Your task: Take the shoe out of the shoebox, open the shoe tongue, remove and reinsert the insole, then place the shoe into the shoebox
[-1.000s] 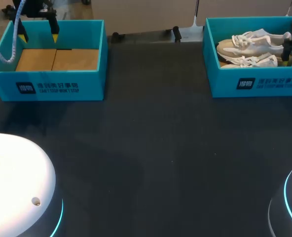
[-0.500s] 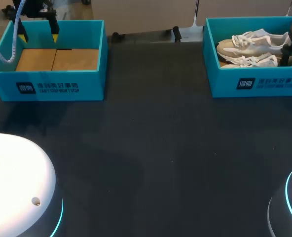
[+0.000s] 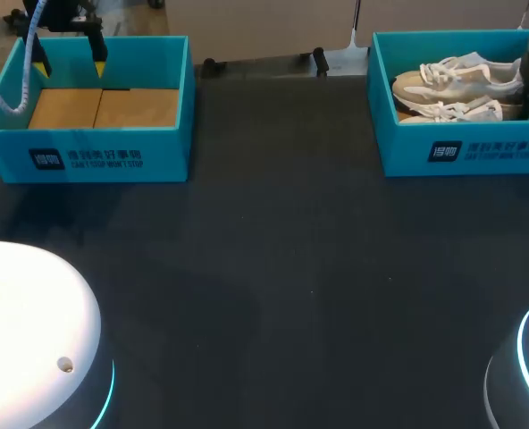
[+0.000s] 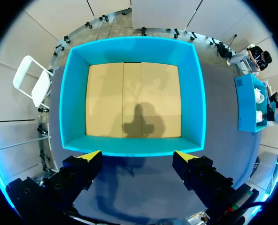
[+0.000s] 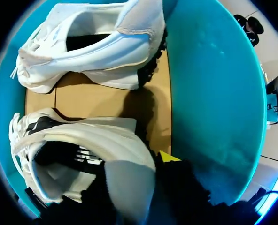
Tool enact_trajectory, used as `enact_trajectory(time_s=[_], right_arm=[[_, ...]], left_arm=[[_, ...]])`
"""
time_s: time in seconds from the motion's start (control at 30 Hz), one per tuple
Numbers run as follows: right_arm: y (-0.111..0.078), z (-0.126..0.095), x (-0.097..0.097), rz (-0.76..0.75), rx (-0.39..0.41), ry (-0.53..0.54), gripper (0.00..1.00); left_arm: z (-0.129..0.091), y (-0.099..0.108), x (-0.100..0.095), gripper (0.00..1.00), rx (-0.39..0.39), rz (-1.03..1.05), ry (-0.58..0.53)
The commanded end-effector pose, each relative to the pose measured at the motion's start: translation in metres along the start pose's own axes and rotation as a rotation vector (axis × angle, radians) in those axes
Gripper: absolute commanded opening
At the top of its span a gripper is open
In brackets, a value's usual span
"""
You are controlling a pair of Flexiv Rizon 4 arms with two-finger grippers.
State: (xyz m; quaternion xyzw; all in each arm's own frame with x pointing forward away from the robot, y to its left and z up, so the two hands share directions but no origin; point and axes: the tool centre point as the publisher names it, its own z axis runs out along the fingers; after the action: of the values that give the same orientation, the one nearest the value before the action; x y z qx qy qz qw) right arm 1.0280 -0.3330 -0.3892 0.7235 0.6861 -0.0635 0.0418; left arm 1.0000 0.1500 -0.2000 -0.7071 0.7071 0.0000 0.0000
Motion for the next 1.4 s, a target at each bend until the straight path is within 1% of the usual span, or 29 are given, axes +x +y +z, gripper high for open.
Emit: enact_trajectory(time_s=[0.03,0.3,0.57,0.83,0.93,1.0,1.17,1.4], right_arm=[[0.001,0.003,0.006,0.007,0.009,-0.017,0.00],[-0.007,-0.005,0.000,0.018,0.012,-0.046,0.00],[-0.015,-0.033,-0.013,0.048,-0.016,-0.080,0.00],[-0.014,-0.069,-0.026,0.103,-0.060,-0.108,0.00],[-0.013,-0.084,-0.031,0.122,-0.059,-0.116,0.00],[-0.014,-0.094,-0.033,0.127,-0.051,-0.097,0.00],[-0.016,-0.128,-0.030,0.106,-0.057,-0.110,0.00],[-0.022,-0.163,-0.024,0.100,-0.048,-0.112,0.00]], left_arm=[[0.000,0.000,0.000,1.00,0.000,0.000,0.000],[0.000,0.000,0.000,1.00,0.000,0.000,0.000],[0.000,0.000,0.000,1.00,0.000,0.000,0.000],[0.000,0.000,0.000,1.00,0.000,0.000,0.000],[0.000,0.000,0.000,1.00,0.000,0.000,0.000],[0.000,0.000,0.000,1.00,0.000,0.000,0.000],[0.000,0.000,0.000,1.00,0.000,0.000,0.000],[0.000,0.000,0.000,1.00,0.000,0.000,0.000]])
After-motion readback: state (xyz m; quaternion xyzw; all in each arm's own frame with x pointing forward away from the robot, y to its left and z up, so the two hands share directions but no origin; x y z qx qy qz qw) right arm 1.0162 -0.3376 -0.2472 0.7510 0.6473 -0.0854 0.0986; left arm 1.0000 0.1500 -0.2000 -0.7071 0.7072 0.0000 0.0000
